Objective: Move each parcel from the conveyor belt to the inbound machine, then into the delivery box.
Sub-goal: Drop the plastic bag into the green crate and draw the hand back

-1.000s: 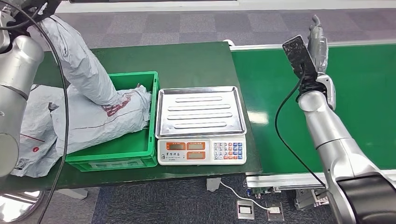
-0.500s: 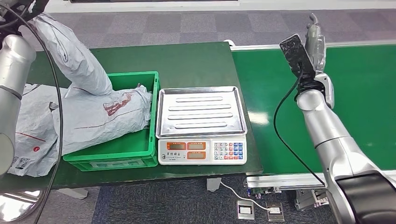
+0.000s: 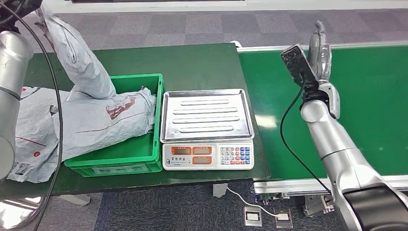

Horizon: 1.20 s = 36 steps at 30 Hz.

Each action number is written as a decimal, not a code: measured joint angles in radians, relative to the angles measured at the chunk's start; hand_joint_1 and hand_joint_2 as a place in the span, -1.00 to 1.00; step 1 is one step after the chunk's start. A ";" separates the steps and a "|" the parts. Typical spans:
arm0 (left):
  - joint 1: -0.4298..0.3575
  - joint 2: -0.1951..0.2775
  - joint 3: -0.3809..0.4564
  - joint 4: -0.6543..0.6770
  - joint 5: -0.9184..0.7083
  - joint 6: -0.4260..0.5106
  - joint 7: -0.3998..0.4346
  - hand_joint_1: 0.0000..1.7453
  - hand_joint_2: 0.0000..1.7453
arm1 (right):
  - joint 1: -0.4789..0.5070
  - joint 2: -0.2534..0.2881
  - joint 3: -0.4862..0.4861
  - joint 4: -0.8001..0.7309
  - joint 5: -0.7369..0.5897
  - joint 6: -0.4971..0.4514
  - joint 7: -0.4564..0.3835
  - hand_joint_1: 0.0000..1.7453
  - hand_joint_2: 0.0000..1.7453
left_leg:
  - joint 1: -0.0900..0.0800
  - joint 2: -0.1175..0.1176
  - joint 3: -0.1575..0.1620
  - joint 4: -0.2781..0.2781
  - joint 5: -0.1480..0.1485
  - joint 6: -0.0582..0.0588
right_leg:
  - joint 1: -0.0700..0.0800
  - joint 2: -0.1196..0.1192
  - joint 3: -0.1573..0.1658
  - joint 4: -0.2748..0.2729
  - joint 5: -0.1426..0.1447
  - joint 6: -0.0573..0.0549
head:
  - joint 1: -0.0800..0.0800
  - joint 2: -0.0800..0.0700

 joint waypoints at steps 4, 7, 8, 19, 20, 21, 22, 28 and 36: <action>-0.001 -0.002 0.004 -0.004 0.006 0.003 -0.011 -1.00 -1.00 | 0.006 0.000 0.000 -0.007 0.002 0.001 0.002 -1.00 -1.00 | 0.000 0.000 0.000 0.000 0.000 0.000 | 0.000 0.000 0.000 0.000 0.000 0.000 | 0.000 0.000; -0.001 -0.011 0.026 -0.027 0.039 0.030 -0.090 -1.00 -1.00 | 0.019 0.004 -0.002 -0.030 0.013 0.011 -0.004 -1.00 -1.00 | 0.000 0.000 0.000 0.000 0.000 0.000 | 0.000 0.000 0.000 0.000 0.000 0.000 | 0.000 0.000; -0.001 -0.013 0.033 -0.034 0.047 0.039 -0.113 -1.00 -1.00 | 0.023 0.006 -0.003 -0.036 0.018 0.014 -0.007 -1.00 -1.00 | 0.000 0.000 0.000 0.000 0.000 0.000 | 0.000 0.000 0.000 0.000 0.000 0.000 | 0.000 0.000; -0.001 -0.019 0.053 -0.052 0.068 0.064 -0.160 -1.00 -1.00 | 0.028 0.020 -0.020 -0.048 0.047 0.031 -0.014 -1.00 -1.00 | 0.000 0.000 0.000 0.000 0.000 0.000 | 0.000 0.000 0.000 0.000 0.000 0.000 | 0.000 0.000; 0.000 -0.020 0.055 -0.053 0.073 0.068 -0.169 -1.00 -1.00 | 0.028 0.022 -0.024 -0.048 0.051 0.032 -0.016 -1.00 -1.00 | 0.000 0.000 0.000 0.000 0.000 0.000 | 0.000 0.000 0.000 0.000 0.000 0.000 | 0.000 0.000; 0.000 -0.021 0.057 -0.055 0.079 0.072 -0.179 -1.00 -1.00 | 0.028 0.023 -0.027 -0.048 0.054 0.033 -0.018 -1.00 -1.00 | 0.000 0.000 0.000 0.000 0.000 0.000 | 0.000 0.000 0.000 0.000 0.000 0.000 | 0.000 0.000; 0.000 -0.022 0.059 -0.057 0.087 0.077 -0.191 -1.00 -1.00 | 0.028 0.024 -0.028 -0.048 0.056 0.033 -0.020 -1.00 -1.00 | 0.000 0.000 0.000 0.000 0.000 0.000 | 0.000 0.000 0.000 0.000 0.000 0.000 | 0.000 0.000; 0.008 -0.066 0.097 -0.073 0.268 -0.013 -0.324 -1.00 -1.00 | 0.025 0.028 -0.029 -0.044 0.046 0.018 -0.060 -1.00 -1.00 | 0.000 -0.001 0.000 0.000 0.000 0.000 | 0.000 0.000 0.000 0.000 0.000 0.000 | 0.000 0.000; 0.084 -0.192 0.124 -0.089 0.435 -0.134 -0.425 -1.00 -1.00 | 0.020 0.042 -0.029 -0.022 0.009 -0.013 -0.118 -1.00 -1.00 | -0.001 -0.002 0.000 0.001 0.001 0.000 | -0.001 -0.002 0.002 0.000 0.001 0.001 | 0.000 0.000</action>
